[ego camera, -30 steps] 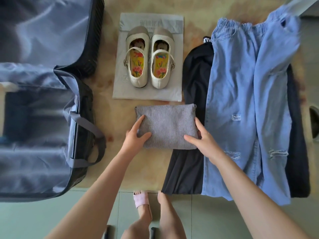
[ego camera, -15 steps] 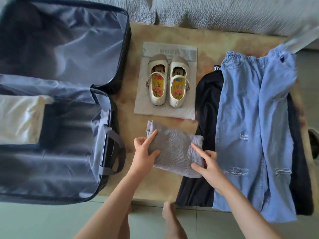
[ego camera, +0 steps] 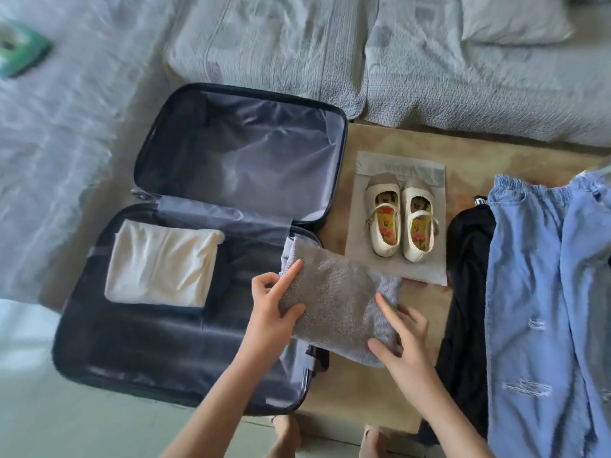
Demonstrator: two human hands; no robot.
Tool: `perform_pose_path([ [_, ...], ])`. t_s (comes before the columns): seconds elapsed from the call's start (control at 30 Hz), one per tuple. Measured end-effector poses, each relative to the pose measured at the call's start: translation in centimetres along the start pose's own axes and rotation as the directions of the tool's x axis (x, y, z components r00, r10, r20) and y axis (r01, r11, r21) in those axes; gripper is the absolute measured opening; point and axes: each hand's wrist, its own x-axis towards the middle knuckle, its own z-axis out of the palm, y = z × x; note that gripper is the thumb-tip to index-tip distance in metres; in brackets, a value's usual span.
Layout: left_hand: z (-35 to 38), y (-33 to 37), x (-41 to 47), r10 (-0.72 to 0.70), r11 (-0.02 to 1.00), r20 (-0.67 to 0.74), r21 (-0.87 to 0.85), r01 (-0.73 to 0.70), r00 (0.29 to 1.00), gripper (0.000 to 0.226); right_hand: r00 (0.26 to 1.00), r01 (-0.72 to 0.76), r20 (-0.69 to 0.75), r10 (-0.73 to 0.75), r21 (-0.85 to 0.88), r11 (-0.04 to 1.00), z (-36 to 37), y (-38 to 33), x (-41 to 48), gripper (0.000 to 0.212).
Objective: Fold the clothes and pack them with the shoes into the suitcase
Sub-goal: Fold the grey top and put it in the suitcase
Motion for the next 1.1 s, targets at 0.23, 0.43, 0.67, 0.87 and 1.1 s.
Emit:
perform_pose_path([
  [0.23,-13.4,-7.2,-3.7,-0.118,0.991,-0.13,0.05,0.126,0.984,0.074,0.99,0.133,0.056,-0.129,-0.063,0.989,15.6,-3.4,-0.9,0.077],
  [0.43,-21.4,-14.5,-7.1,-0.184,0.972,-0.221,0.105,0.211,0.958,0.092,0.976,0.165,0.156,-0.154,-0.061,0.984,27.0,-3.5,-1.4,0.107],
  [0.67,-25.9,-21.2,-7.6,-0.283,0.926,-0.305,0.162,0.342,0.909,0.076,0.959,0.152,0.252,-0.129,-0.074,0.986,34.6,-3.5,-1.0,0.083],
  [0.87,-26.2,-23.7,-5.9,-0.322,0.892,-0.268,0.235,0.386,0.908,0.08,0.978,0.073,0.203,-0.046,-0.127,0.989,37.9,-2.1,-0.1,0.084],
  [1.1,-25.4,-26.1,-5.5,-0.386,0.837,-0.249,0.31,0.451,0.888,0.076,0.976,0.017,0.216,0.02,-0.168,0.986,39.4,-0.5,0.6,0.09],
])
